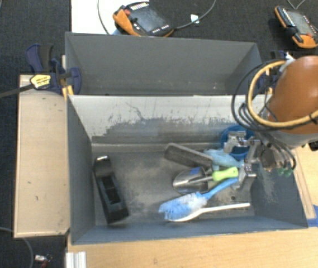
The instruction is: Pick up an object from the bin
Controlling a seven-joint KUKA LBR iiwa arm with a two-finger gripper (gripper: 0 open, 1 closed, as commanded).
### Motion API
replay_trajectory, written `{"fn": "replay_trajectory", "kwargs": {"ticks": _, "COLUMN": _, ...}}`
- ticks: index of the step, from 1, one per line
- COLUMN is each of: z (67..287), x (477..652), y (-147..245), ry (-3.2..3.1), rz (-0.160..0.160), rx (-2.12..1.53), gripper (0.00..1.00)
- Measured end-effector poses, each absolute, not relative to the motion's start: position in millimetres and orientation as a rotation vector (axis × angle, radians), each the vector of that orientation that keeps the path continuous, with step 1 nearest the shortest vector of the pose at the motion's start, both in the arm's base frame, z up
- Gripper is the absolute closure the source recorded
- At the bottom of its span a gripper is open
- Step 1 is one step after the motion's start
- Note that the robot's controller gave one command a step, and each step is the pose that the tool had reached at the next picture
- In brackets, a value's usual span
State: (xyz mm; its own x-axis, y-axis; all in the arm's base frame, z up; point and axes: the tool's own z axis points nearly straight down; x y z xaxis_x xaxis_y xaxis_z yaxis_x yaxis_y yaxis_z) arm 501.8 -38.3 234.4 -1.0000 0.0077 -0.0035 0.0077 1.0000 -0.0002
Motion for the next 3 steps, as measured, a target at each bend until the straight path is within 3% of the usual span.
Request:
{"fn": "replay_trajectory", "kwargs": {"ticks": 1, "z": 189.4, "x": 519.6, "y": -38.3, "ry": 3.126, "rz": 0.001, "rx": 0.253, "gripper": 0.00}}
{"fn": "replay_trajectory", "kwargs": {"ticks": 2, "z": 154.5, "x": 531.0, "y": -71.5, "ry": 3.139, "rz": -0.002, "rx": 0.083, "gripper": 0.00}}
{"fn": "replay_trajectory", "kwargs": {"ticks": 3, "z": 158.9, "x": 536.4, "y": -37.2, "ry": 3.125, "rz": 0.006, "rx": 0.235, "gripper": 0.00}}
